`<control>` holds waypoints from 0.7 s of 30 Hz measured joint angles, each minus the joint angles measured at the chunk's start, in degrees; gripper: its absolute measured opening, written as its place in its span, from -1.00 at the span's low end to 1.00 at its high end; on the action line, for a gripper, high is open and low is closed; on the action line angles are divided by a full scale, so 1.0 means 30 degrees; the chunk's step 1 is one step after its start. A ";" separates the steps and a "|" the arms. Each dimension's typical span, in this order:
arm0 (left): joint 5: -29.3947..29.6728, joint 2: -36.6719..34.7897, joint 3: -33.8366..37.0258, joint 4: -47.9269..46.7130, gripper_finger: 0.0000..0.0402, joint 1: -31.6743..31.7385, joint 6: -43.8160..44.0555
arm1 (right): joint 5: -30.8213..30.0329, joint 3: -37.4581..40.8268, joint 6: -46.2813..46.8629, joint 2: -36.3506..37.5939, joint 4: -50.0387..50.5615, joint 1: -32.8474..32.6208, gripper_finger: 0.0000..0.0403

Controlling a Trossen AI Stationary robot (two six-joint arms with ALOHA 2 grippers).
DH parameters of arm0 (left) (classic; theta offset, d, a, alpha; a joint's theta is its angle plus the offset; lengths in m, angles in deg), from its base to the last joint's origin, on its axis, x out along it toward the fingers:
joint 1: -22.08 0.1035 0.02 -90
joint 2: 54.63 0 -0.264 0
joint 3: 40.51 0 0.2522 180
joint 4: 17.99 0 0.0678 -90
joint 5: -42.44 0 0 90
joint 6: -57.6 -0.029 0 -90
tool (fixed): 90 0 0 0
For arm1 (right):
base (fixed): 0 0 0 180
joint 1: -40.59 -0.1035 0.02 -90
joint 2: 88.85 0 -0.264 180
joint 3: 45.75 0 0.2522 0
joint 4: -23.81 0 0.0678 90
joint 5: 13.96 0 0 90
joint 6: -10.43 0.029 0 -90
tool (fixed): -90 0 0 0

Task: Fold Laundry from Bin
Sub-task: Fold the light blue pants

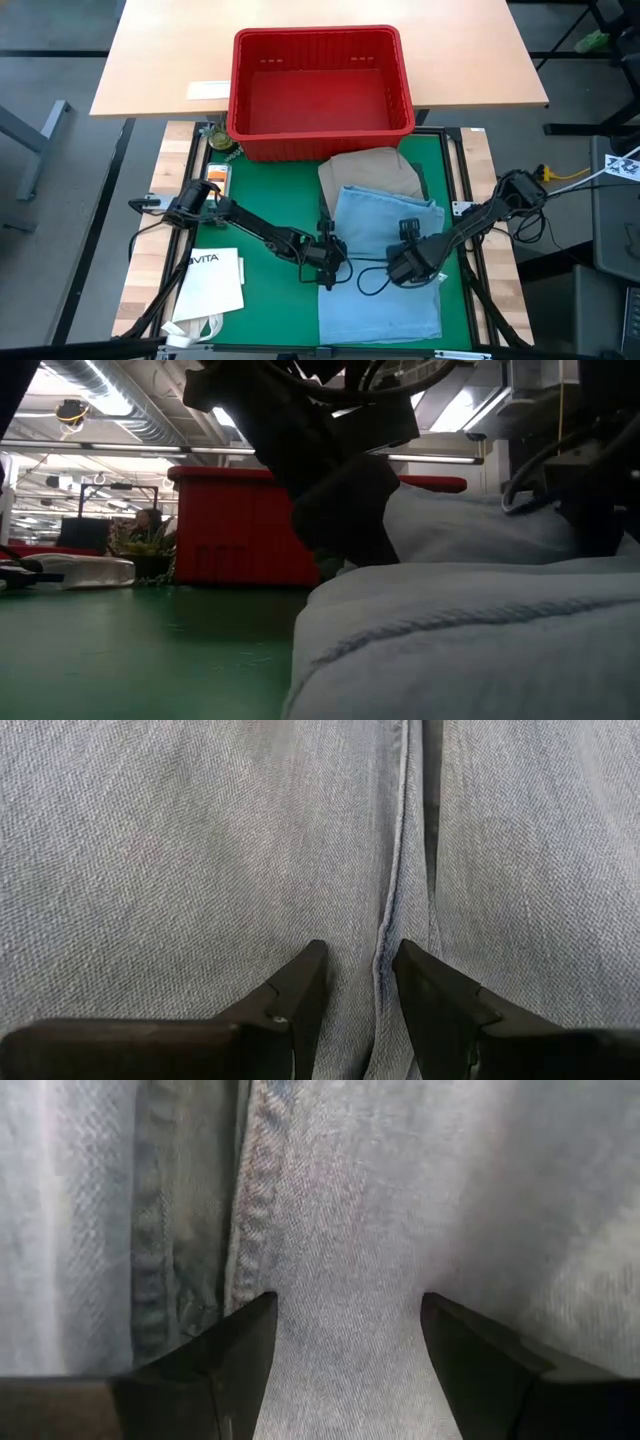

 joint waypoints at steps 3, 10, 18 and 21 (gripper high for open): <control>-0.0002 0.0007 0.0000 -0.0042 -0.40 0.0005 0.0000 | 0.0016 -0.0051 -0.0794 -0.0358 -0.0015 0.0014 0.26; 0.0063 -0.0248 0.0064 -0.0103 -0.40 0.0007 -0.0015 | -0.0418 -0.1398 -0.1770 0.0341 0.3805 0.0006 0.26; 0.0149 -0.1496 0.0109 -0.0189 -0.40 0.0007 0.0011 | -0.1337 -0.3645 -0.1540 0.1742 0.6956 0.0000 0.26; -0.0213 -0.1944 0.0109 0.0006 -0.40 -0.0113 0.0154 | -0.0485 -0.3977 -0.1517 0.1951 0.6238 0.0000 0.26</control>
